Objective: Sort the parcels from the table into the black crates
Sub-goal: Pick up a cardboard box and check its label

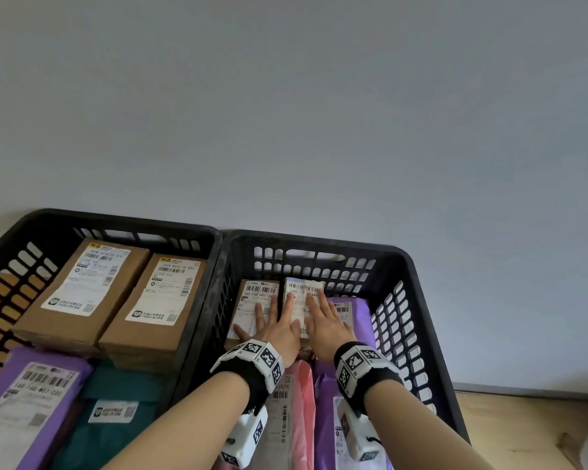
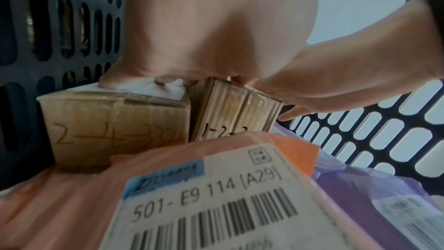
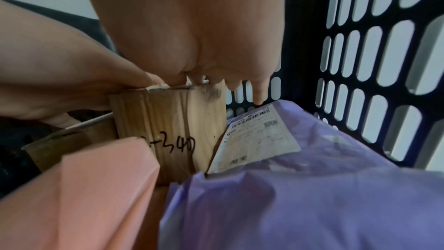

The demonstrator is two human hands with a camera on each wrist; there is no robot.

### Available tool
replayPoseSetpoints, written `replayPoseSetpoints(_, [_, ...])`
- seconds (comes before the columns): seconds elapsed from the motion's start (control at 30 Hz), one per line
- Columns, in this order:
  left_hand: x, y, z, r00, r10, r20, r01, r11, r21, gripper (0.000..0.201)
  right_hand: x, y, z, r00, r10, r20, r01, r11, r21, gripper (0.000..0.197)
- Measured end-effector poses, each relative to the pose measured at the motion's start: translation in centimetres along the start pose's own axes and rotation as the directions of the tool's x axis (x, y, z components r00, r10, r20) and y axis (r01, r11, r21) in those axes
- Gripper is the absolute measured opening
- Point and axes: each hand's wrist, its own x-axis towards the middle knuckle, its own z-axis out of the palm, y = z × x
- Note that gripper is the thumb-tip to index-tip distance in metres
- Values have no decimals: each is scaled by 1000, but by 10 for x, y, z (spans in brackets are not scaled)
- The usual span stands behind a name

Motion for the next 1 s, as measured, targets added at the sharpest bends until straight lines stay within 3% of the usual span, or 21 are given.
replayPoseSetpoints(0.27, [-7, 3, -14, 993, 99, -57, -98, 995, 15, 56, -10, -7, -7, 987, 58, -148, -30, 982, 185, 60])
replayPoseSetpoints(0.6, [-15, 7, -32, 985, 149, -91, -149, 989, 3, 56, -35, -15, -24, 963, 99, -249, -30, 963, 268, 57])
replayPoseSetpoints(1.0, [-99, 16, -71, 947, 198, -255, -196, 980, 31, 53, -103, -44, -57, 950, 40, -310, 81, 926, 368, 54])
